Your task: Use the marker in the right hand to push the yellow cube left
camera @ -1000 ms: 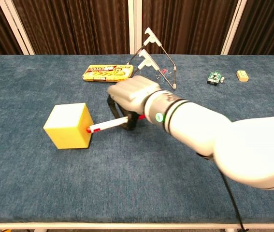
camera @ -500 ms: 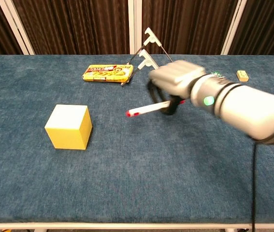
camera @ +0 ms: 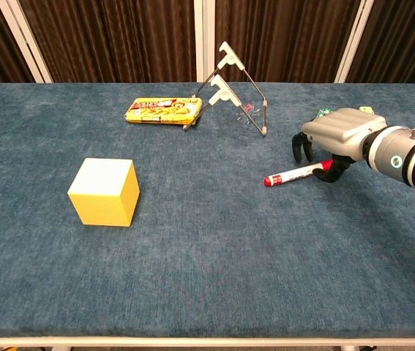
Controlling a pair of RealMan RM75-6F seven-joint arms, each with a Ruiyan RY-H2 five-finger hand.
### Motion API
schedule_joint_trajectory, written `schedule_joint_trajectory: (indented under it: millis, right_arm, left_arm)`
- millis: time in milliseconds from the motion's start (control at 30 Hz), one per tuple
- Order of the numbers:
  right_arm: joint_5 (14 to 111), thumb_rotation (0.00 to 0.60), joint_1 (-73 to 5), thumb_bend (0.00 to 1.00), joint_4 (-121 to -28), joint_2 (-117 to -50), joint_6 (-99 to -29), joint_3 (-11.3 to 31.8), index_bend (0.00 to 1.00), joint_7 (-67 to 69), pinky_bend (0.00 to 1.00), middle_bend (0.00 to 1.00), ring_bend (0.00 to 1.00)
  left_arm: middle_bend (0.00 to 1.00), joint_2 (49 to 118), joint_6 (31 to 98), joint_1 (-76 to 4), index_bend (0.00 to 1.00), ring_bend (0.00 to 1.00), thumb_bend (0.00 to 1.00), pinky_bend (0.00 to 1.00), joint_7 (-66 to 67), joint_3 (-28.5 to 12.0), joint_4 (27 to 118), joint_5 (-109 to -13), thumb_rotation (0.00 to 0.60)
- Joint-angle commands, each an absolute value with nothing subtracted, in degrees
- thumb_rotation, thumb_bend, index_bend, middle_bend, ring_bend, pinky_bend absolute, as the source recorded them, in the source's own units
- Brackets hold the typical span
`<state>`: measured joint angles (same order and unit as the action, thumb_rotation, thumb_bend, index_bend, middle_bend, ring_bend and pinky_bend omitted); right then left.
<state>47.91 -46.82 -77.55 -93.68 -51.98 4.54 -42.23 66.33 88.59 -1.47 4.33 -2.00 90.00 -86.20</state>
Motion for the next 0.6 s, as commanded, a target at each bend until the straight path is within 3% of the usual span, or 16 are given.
schedule_joint_trajectory:
  millis: [33, 267, 600]
  right_arm:
    - [48.1, 0.6, -46.0, 0.33, -79.4, -91.9, -52.7, 4.3, 0.21, -41.5, 0.11, 0.28, 0.05]
    - [55.9, 0.6, -40.1, 0.33, -88.6, -80.8, -60.1, 3.6, 0.15, -33.0, 0.11, 0.22, 0.04]
    - [78.7, 0.6, -21.5, 0.33, -94.5, -64.3, -81.6, -4.8, 0.08, -8.2, 0.09, 0.14, 0.0]
  left_arm:
    - [0.18, 66.3, 88.7, -1.5, 0.21, 0.13, 0.04, 0.14, 4.2, -2.1, 90.0, -86.2, 0.6]
    - [0.18, 66.6, 88.6, -1.7, 0.21, 0.13, 0.04, 0.14, 3.5, -2.3, 89.6, -86.1, 0.6]
    - [0.18, 66.9, 87.1, -2.7, 0.21, 0.13, 0.04, 0.14, 3.5, -2.8, 89.4, -85.3, 0.6]
